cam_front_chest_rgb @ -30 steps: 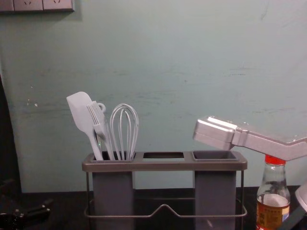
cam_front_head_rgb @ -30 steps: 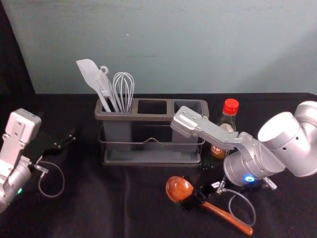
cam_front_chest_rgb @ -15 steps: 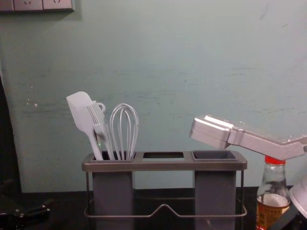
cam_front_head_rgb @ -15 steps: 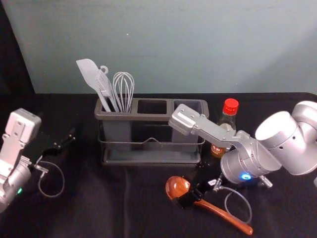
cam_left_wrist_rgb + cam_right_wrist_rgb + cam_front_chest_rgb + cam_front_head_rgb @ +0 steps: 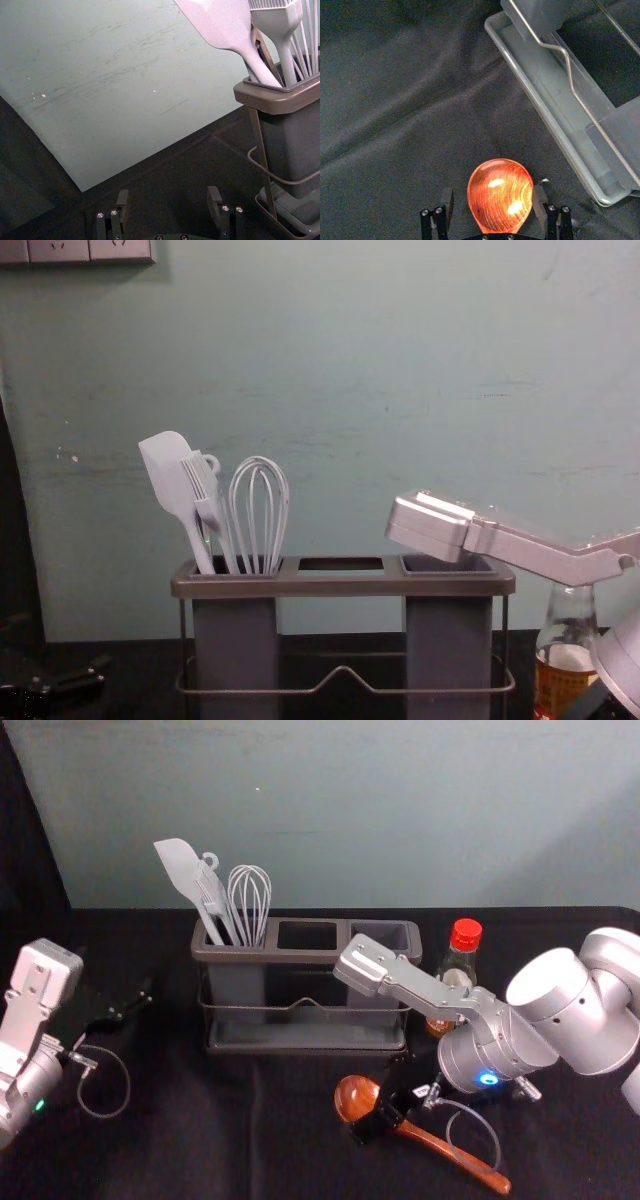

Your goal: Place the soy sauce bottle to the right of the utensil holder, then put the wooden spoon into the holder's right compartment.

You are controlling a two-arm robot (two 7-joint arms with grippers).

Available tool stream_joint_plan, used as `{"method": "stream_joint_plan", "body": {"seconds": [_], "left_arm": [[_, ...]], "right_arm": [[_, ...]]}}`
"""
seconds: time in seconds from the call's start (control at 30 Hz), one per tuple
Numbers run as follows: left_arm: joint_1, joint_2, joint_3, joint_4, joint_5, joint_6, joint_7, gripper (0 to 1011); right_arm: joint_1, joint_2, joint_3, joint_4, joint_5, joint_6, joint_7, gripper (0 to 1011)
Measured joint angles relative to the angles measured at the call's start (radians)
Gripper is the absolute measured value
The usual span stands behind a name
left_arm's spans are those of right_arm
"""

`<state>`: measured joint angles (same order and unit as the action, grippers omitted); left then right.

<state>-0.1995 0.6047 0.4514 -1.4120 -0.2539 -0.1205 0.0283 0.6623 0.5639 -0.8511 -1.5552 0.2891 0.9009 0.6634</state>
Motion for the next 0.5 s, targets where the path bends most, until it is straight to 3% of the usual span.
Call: {"method": "stream_joint_plan", "body": {"seconds": [0.5], "left_arm": [[0.000,0.000,0.000,0.000,0.000,0.000,0.000,1011]], "right_arm": [[-0.005,-0.017,0.002,0.026,-0.028,-0.003,0.017,1002]]}}
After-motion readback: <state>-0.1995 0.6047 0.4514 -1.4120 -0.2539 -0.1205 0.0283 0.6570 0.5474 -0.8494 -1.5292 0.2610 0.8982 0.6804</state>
